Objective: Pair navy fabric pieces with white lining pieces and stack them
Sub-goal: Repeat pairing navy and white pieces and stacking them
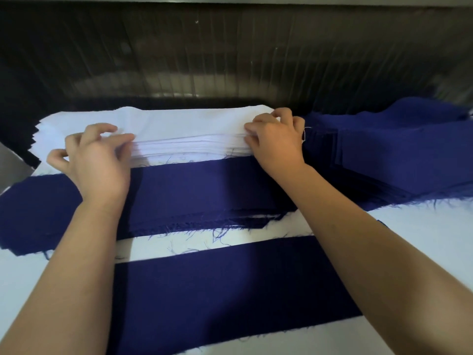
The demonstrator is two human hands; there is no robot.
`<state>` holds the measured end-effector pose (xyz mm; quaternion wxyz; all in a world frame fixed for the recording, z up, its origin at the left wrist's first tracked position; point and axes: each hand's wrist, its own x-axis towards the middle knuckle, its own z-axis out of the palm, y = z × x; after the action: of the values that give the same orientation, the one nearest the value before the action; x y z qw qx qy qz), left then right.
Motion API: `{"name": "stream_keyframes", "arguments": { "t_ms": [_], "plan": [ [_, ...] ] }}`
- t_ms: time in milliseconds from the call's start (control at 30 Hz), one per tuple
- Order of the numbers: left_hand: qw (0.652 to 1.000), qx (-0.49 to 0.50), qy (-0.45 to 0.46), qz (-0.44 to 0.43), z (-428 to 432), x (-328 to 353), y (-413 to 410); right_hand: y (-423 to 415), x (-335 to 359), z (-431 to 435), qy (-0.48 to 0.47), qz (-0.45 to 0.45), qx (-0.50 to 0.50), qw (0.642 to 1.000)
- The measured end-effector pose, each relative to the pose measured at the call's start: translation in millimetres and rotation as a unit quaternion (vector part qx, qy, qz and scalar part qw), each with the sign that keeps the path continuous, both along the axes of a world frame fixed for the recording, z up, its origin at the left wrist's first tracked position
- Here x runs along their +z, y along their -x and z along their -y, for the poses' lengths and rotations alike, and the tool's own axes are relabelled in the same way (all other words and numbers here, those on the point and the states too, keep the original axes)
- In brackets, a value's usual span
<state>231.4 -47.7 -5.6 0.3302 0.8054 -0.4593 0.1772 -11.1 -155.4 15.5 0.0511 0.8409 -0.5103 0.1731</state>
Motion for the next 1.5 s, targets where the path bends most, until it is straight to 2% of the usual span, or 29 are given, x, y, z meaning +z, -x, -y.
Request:
{"name": "stream_keyframes", "arguments": {
  "t_ms": [333,533,733,967,1100,1267,1500],
  "plan": [
    [0.999,0.023,0.026,-0.027,-1,4,1,-3,6,7,0.052,0.069,0.022,0.996],
    [0.996,-0.002,0.051,-0.073,-4,8,6,3,21,7,-0.071,0.139,0.036,0.987],
    [0.997,-0.013,0.058,-0.047,-7,9,13,7,31,5,-0.073,0.146,0.011,0.986],
    [0.998,-0.024,0.059,-0.023,-17,17,19,12,39,-3,-0.091,0.236,-0.013,0.967],
    [0.997,-0.031,0.068,-0.017,-27,22,25,23,41,-11,-0.079,0.295,-0.01,0.952],
    [0.997,-0.044,0.059,0.005,-49,23,32,44,42,-31,-0.078,0.306,0.001,0.949],
    [0.997,-0.054,0.03,0.037,-92,28,37,75,29,-76,-0.101,0.372,0.051,0.921]
  ]
}}
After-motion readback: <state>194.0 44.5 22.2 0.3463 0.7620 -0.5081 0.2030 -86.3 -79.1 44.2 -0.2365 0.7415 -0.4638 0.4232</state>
